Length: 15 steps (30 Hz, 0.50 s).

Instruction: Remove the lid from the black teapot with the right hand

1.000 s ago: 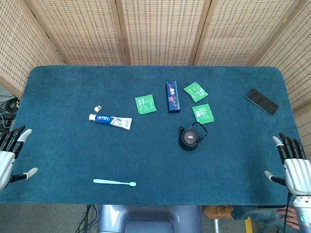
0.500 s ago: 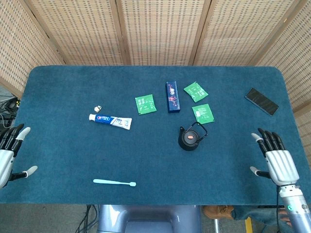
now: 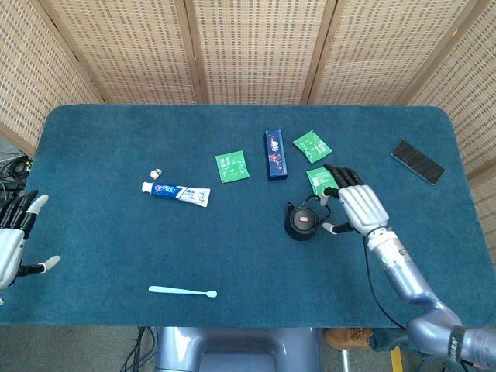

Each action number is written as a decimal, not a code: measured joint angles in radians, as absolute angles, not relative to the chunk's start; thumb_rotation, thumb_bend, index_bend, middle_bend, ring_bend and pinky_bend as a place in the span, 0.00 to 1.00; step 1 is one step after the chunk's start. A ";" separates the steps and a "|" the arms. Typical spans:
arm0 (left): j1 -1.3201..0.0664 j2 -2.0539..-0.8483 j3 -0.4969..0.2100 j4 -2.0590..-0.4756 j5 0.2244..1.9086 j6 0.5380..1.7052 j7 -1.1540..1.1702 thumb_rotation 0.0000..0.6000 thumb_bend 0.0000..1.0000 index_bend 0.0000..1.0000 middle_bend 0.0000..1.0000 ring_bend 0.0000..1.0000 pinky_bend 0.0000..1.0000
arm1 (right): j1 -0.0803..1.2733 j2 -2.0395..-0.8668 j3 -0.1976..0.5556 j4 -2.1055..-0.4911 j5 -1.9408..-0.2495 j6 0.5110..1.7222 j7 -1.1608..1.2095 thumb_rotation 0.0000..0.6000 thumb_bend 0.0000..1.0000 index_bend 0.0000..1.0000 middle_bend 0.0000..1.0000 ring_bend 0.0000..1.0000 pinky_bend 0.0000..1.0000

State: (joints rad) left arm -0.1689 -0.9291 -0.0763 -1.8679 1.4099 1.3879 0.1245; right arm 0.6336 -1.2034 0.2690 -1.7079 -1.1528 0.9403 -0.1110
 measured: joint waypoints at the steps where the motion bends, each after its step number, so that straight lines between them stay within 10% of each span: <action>1: -0.172 -0.930 -0.079 -1.867 1.402 1.382 0.125 1.00 0.00 0.00 0.00 0.00 0.00 | 0.653 -1.217 0.276 -1.705 -1.121 0.926 -0.135 1.00 0.36 0.51 0.00 0.00 0.00; 15: -0.194 -0.936 -0.090 -1.857 1.366 1.348 0.130 1.00 0.00 0.00 0.00 0.00 0.00 | 0.814 -1.418 0.253 -1.574 -0.836 0.875 -0.414 1.00 0.46 0.50 0.00 0.00 0.00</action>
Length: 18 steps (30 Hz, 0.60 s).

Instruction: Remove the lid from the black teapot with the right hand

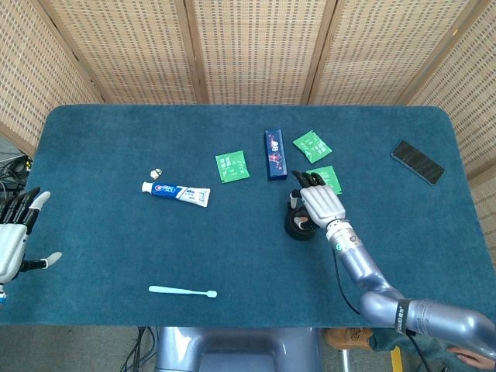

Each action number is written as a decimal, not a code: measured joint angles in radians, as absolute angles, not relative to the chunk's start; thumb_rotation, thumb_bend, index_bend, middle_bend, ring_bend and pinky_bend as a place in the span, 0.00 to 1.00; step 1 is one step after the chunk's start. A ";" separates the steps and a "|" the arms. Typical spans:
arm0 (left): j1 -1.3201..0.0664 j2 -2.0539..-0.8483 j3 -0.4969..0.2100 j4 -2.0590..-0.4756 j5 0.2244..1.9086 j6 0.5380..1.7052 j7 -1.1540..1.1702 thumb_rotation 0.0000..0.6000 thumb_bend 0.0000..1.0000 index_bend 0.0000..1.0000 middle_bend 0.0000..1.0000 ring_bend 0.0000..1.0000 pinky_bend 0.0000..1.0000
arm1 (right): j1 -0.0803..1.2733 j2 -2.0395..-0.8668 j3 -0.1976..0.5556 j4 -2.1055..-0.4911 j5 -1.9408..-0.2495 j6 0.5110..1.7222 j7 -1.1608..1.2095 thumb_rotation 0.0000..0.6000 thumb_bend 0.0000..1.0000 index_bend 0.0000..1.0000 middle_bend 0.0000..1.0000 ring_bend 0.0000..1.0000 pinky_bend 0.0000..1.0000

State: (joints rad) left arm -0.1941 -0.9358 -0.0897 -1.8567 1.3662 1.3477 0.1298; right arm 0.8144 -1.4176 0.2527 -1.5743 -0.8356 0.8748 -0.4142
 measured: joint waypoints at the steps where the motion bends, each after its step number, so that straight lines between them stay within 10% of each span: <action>1: -0.195 -0.936 -0.090 -1.857 1.365 1.346 0.129 1.00 0.00 0.00 0.00 0.00 0.00 | 0.817 -1.423 0.249 -1.569 -0.828 0.876 -0.418 1.00 0.46 0.50 0.00 0.00 0.00; 18: -0.195 -0.935 -0.087 -1.859 1.371 1.352 0.125 1.00 0.00 0.00 0.00 0.00 0.00 | 0.843 -1.470 0.200 -1.507 -0.756 0.884 -0.472 1.00 0.47 0.50 0.00 0.00 0.00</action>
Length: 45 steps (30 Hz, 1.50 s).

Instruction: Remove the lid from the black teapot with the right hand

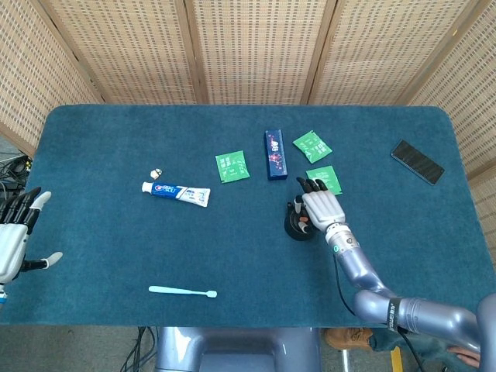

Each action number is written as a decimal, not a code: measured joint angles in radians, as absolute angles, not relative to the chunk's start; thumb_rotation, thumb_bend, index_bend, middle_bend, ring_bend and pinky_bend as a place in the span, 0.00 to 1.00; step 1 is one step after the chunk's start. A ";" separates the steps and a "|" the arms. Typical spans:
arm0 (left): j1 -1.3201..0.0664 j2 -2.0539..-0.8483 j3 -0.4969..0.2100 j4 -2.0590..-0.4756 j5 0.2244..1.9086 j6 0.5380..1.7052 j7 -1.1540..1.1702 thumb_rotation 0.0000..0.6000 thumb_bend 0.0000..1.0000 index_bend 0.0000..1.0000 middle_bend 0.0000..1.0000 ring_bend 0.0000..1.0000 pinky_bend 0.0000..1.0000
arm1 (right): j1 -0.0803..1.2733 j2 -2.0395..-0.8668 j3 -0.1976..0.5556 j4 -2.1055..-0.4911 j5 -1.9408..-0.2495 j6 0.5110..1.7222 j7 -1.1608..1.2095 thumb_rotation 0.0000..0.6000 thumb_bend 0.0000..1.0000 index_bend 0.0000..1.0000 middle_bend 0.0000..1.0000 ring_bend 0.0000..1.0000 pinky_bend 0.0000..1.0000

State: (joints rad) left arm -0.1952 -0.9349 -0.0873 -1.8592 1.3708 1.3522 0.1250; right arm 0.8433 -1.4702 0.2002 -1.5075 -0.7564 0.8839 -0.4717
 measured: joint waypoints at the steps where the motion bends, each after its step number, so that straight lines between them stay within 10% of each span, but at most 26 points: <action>1: -0.195 -0.935 -0.087 -1.859 1.371 1.353 0.124 1.00 0.00 0.00 0.00 0.00 0.00 | 0.845 -1.472 0.199 -1.505 -0.753 0.884 -0.474 1.00 0.47 0.50 0.00 0.00 0.00; 45: -0.196 -0.928 -0.086 -1.853 1.382 1.359 0.091 1.00 0.00 0.00 0.00 0.00 0.00 | 0.859 -1.472 0.186 -1.510 -0.752 0.925 -0.466 1.00 0.60 0.70 0.00 0.00 0.00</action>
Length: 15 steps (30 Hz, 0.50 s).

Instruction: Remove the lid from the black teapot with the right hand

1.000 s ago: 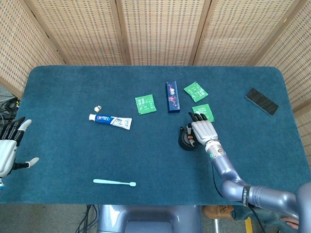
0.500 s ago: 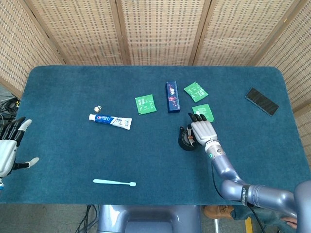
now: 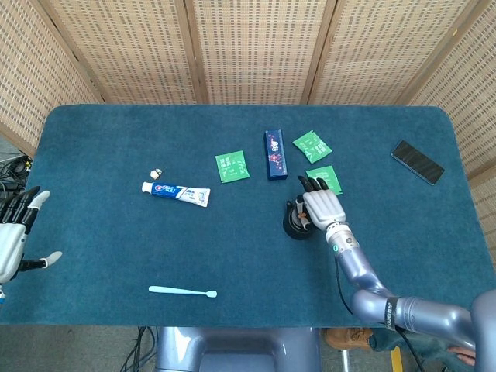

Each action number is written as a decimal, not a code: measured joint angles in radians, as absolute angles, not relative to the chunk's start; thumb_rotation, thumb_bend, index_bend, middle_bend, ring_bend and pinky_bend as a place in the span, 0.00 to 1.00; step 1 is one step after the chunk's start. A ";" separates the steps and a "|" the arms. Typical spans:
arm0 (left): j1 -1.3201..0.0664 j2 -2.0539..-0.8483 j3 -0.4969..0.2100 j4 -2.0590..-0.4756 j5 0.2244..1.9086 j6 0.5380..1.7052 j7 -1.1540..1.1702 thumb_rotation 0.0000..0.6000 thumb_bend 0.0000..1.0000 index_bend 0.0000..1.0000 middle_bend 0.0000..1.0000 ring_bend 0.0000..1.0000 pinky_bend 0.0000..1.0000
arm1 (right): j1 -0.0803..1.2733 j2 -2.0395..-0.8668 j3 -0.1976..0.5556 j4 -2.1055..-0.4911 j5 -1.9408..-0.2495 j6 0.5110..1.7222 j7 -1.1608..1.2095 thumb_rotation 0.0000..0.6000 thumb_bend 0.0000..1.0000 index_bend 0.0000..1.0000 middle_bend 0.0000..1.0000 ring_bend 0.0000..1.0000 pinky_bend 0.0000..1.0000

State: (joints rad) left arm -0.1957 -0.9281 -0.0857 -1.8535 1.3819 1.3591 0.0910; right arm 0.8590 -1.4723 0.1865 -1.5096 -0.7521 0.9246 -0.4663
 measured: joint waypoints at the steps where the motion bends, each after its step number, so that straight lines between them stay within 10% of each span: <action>1: -0.196 -0.927 -0.086 -1.853 1.383 1.359 0.089 1.00 0.00 0.00 0.00 0.00 0.00 | 0.858 -1.467 0.191 -1.520 -0.757 0.929 -0.462 1.00 0.60 0.71 0.00 0.00 0.00; 15: -0.192 -0.919 -0.082 -1.854 1.398 1.364 0.066 1.00 0.00 0.00 0.00 0.00 0.00 | 0.889 -1.399 0.232 -1.696 -0.803 0.980 -0.519 1.00 0.61 0.71 0.00 0.00 0.00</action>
State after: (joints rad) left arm -0.1921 -0.9187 -0.0818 -1.8538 1.3979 1.3641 0.0665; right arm 0.8890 -1.3987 0.2321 -1.6960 -0.8026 0.9795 -0.5188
